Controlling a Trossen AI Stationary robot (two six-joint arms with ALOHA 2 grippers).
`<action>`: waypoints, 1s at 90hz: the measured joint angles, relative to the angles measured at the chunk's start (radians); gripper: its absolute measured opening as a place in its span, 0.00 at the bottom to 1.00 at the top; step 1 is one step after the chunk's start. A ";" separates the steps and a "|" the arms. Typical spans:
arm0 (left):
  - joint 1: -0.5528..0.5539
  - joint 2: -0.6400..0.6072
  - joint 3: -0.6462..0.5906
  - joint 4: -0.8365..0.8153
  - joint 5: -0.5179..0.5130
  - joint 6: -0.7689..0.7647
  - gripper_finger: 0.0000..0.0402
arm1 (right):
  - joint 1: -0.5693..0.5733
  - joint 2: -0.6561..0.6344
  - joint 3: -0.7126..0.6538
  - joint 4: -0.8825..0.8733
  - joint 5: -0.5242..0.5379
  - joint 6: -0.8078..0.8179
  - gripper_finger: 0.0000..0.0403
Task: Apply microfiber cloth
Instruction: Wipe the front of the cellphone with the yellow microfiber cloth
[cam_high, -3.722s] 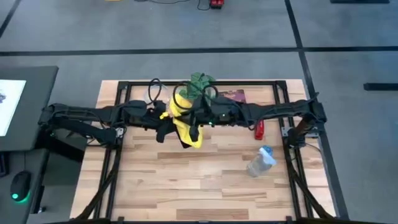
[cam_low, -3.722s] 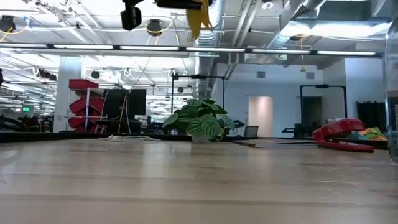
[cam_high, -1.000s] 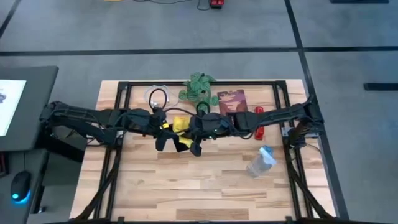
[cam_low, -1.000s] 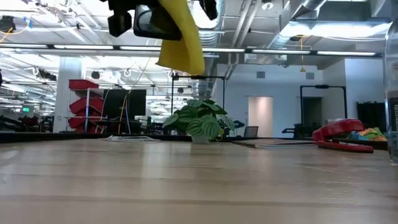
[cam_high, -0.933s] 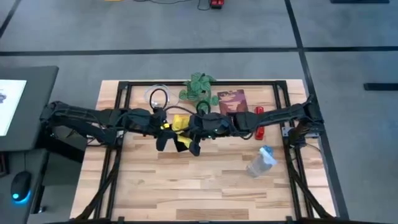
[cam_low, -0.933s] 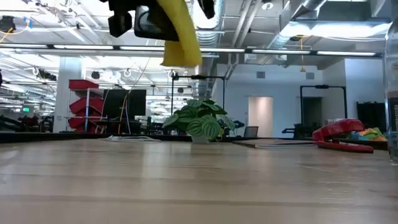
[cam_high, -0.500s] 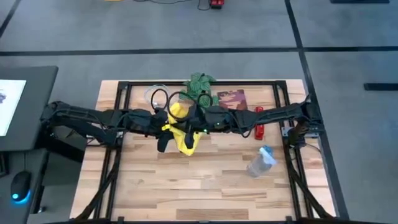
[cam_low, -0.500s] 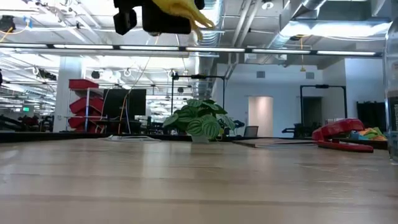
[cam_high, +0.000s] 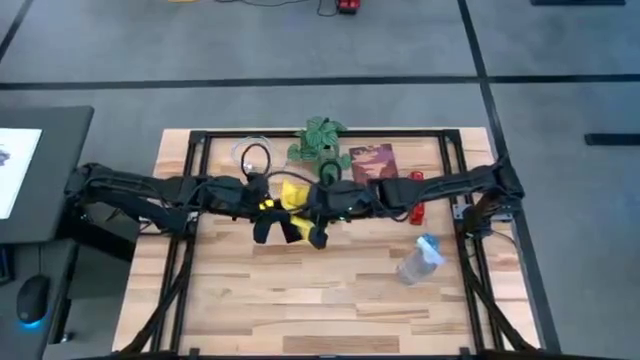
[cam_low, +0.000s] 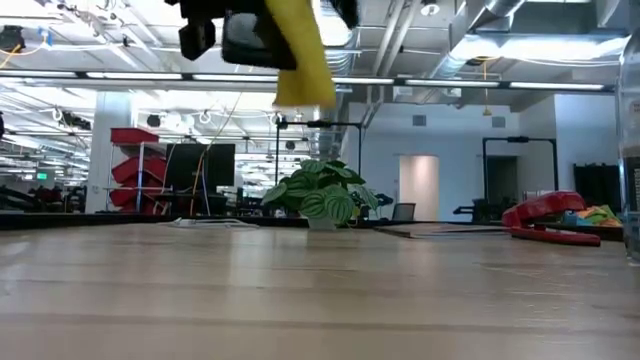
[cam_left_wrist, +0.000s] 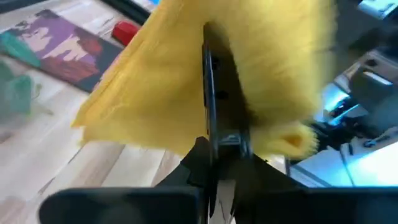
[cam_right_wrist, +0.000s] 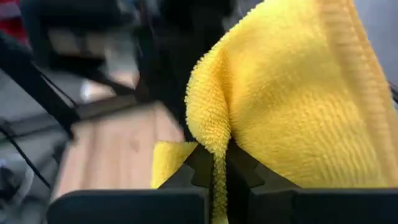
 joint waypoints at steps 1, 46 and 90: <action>0.001 -0.001 0.001 0.002 -0.001 -0.002 0.03 | 0.001 -0.002 0.000 0.000 0.005 0.000 0.00; 0.020 -0.005 -0.002 0.164 -0.143 -0.068 0.03 | 0.018 0.007 0.003 0.118 0.076 0.048 0.00; 0.014 -0.003 -0.002 0.204 -0.183 -0.070 0.03 | -0.046 0.033 0.003 0.218 0.046 0.019 0.00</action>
